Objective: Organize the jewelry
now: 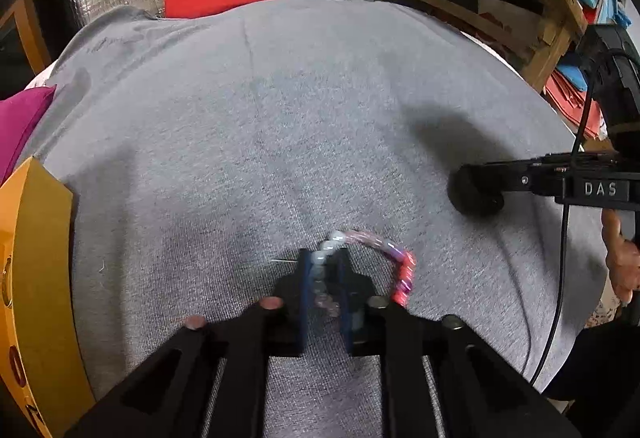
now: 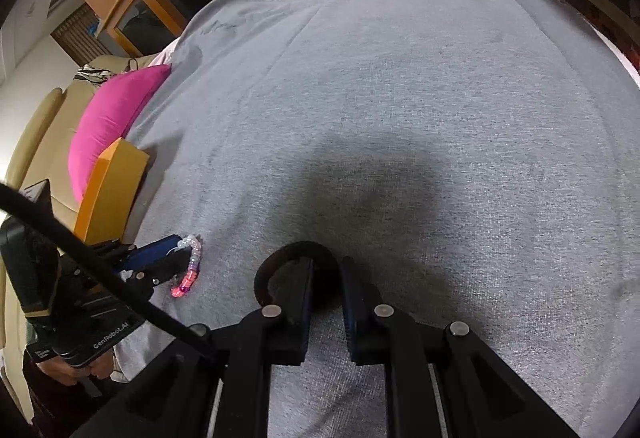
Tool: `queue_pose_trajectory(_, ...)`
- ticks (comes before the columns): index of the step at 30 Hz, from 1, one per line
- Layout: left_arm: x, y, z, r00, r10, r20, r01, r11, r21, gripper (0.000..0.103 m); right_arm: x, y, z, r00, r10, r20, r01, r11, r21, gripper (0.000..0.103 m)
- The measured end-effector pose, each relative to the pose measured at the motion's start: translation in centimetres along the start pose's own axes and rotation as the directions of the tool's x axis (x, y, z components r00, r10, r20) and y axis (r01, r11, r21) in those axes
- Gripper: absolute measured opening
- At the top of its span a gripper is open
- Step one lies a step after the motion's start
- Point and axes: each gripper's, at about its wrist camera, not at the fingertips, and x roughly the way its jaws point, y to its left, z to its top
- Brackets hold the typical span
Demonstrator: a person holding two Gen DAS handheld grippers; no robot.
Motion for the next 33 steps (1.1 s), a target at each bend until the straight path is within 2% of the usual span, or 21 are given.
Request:
queue_pose_trajectory(5,-1.2,-0.3,0.4,0.998,-0.019,0.056,0.020,1.000,-0.011,0.007,-0.2,0.5,-0.1,0.999,-0.037,0.019,0.038,0.999,-0.037,0.016)
queue_pose_trajectory(16,-4.5,0.7,0.1,0.987,-0.056,0.148,0.066,0.996,-0.066,0.007,0.2,0.5,0.0,0.999,-0.047,0.019,0.048,0.998,-0.036,0.015)
queue_pose_trajectory(25,-8.3,1.2,-0.5,0.971,-0.051,0.233,0.079,0.991,-0.110,0.007,-0.8,2.2,-0.1,0.997,0.015,0.069,-0.011,0.998,-0.057,0.013)
queue_pose_trajectory(29,-11.0,1.3,-1.1,0.957,-0.060,0.284,0.097,0.989,-0.115,0.007,-1.7,3.5,-0.2,0.994,0.049,0.096,-0.042,0.996,-0.075,0.013)
queue_pose_trajectory(33,-15.4,1.9,-1.6,0.933,-0.038,0.358,0.090,0.987,-0.130,0.007,-2.7,5.3,-0.6,0.988,0.087,0.125,-0.076,0.993,-0.087,0.013)
